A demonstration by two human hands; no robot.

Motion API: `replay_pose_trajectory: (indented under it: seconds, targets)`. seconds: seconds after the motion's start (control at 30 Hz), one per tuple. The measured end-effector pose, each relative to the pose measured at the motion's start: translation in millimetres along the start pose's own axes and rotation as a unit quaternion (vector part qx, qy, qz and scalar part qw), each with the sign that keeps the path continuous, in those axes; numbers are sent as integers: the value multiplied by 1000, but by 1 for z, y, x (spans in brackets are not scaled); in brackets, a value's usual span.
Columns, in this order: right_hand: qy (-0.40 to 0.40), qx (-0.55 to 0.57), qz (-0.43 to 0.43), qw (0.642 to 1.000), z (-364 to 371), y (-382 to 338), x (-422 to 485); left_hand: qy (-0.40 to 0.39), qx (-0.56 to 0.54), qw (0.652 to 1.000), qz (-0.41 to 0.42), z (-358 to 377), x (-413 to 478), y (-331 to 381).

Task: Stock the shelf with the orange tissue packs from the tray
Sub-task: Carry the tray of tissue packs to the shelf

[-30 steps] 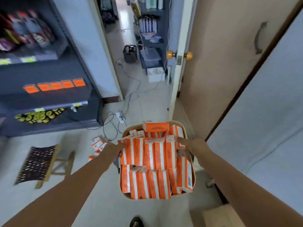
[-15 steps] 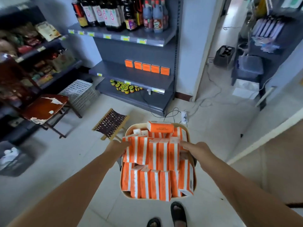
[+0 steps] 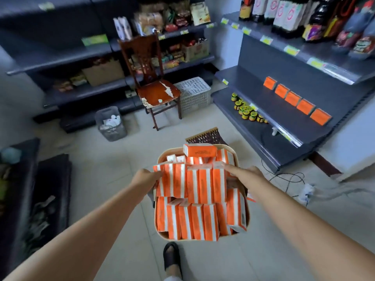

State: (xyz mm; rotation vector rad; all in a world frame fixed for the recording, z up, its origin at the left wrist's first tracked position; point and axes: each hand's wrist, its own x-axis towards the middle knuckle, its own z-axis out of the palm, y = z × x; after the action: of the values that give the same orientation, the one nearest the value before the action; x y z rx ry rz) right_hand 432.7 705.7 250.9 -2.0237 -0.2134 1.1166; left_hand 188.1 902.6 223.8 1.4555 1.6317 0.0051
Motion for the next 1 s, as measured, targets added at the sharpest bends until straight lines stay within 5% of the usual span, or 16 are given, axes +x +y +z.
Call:
replay_pose_trajectory:
  seconds: [0.17,0.57,1.0]
  targets:
    - [-83,-43,-13,996,72,-62,37,26,-53,998,-16,-59,56,-26]
    - [-83,-79,-10,993,237,-181,126,59,-75,993,-63,-199,197,-19]
    - [-87,-54,32,994,342,-318,271,53,-33,996,-63,-278,376,89]
